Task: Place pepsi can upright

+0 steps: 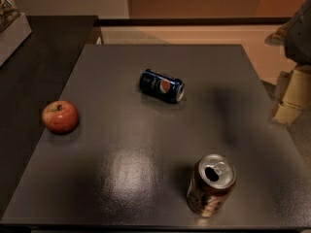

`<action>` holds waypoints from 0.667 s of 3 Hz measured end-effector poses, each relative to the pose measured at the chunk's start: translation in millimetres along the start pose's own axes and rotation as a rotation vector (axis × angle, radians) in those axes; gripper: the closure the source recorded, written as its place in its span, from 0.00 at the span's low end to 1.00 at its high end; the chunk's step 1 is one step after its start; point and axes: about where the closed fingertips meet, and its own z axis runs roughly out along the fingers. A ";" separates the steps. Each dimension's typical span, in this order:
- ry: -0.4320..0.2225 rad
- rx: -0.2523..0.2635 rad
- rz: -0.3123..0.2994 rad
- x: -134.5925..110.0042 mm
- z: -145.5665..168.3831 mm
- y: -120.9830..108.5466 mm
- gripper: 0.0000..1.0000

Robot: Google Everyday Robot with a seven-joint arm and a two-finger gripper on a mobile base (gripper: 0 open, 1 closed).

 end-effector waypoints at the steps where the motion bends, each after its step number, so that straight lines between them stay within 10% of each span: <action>1: 0.000 0.000 0.000 0.0 0.0 0.0 0.00; 2: -0.008 0.004 -0.026 -17.7 5.4 -5.6 0.00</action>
Offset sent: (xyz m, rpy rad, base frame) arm 0.0249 0.0364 -0.0058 -0.0039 0.0004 0.0613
